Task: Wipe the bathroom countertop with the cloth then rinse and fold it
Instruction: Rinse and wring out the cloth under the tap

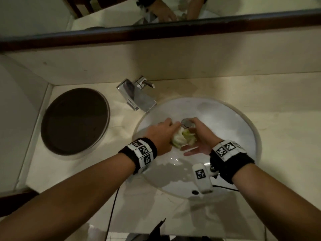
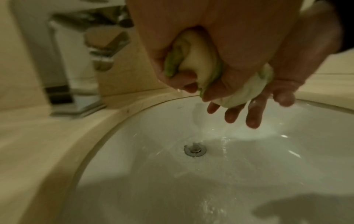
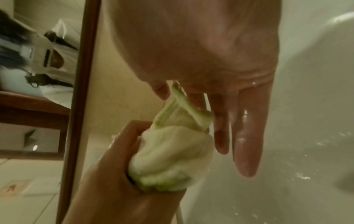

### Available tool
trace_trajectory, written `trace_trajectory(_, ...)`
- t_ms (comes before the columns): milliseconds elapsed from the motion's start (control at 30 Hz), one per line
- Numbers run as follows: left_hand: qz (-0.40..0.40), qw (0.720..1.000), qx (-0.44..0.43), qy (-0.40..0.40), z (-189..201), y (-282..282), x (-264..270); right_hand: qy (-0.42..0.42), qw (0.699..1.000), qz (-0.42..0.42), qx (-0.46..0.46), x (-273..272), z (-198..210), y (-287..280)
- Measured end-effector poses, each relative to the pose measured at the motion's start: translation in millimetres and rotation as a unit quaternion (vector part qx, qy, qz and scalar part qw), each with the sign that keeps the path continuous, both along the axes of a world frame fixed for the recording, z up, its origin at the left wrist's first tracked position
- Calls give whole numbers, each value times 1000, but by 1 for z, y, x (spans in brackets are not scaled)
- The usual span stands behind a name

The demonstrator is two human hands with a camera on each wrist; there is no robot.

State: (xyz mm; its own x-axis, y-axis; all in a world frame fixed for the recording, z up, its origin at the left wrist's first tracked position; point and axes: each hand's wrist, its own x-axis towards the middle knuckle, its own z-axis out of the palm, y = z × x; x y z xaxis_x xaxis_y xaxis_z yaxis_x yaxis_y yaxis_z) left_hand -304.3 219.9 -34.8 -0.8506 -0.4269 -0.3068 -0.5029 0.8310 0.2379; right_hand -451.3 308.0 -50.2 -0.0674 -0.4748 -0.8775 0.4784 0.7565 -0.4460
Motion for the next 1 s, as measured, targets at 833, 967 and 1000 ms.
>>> trace_trajectory(833, 124, 992, 16, 0, 65, 35, -63, 409, 909, -11, -79, -6, 57, -9)
trace_trajectory(967, 109, 991, 80, 23, 72, 22, -71, 480, 871, -4, -106, -10, 76, -17)
trace_trajectory(1000, 105, 989, 100, 30, 73, 19, -72, 483, 867, -5, -118, -12, 80, -18)
